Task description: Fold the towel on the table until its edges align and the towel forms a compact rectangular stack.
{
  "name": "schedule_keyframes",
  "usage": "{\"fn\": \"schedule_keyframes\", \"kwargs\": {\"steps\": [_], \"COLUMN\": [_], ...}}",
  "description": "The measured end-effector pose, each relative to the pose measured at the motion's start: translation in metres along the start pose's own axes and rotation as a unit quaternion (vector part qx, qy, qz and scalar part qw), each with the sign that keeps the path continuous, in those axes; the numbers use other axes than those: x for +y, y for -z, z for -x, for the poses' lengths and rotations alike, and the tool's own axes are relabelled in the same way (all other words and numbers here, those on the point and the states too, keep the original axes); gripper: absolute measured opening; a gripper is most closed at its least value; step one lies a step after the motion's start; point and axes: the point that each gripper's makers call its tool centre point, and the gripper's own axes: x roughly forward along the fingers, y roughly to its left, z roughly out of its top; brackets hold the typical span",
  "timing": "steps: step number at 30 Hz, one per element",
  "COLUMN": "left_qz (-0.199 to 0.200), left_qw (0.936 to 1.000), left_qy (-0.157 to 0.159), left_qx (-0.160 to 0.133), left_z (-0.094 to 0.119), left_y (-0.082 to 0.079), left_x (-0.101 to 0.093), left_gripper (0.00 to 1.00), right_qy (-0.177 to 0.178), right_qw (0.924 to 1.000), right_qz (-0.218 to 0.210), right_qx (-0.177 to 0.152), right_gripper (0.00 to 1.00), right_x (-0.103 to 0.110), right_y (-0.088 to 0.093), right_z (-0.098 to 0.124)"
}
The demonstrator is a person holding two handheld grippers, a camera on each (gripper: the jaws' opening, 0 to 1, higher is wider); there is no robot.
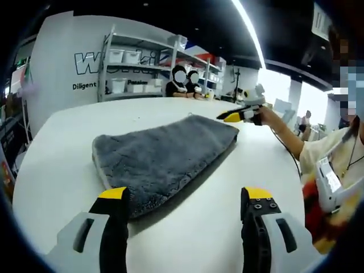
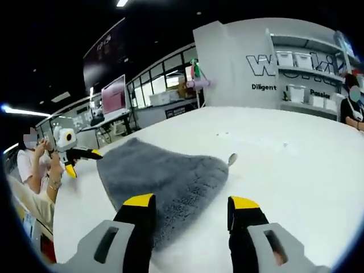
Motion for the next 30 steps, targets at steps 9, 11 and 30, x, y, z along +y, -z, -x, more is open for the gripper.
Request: {"fn": "schedule_keyframes", "kwargs": {"steps": [9, 11, 30], "left_qz": [-0.007, -0.006, -0.007], "left_qw": [1.0, 1.0, 0.9993], "left_qy": [0.003, 0.003, -0.002], "left_qx": [-0.004, -0.005, -0.037], "left_z": [0.001, 0.001, 0.017], "left_y": [-0.003, -0.003, -0.015], "left_x": [-0.004, -0.004, -0.001], "left_gripper": [0.79, 0.79, 0.8], "right_qy": [0.005, 0.008, -0.051], "right_qw": [0.999, 0.9987, 0.989], "right_qz": [-0.01, -0.013, -0.128], "right_qx": [0.043, 0.049, 0.054], "right_gripper": [0.3, 0.3, 0.06], "right_x": [-0.006, -0.009, 0.003], "right_y": [0.027, 0.03, 0.039], "right_z": [-0.015, -0.016, -0.01]}}
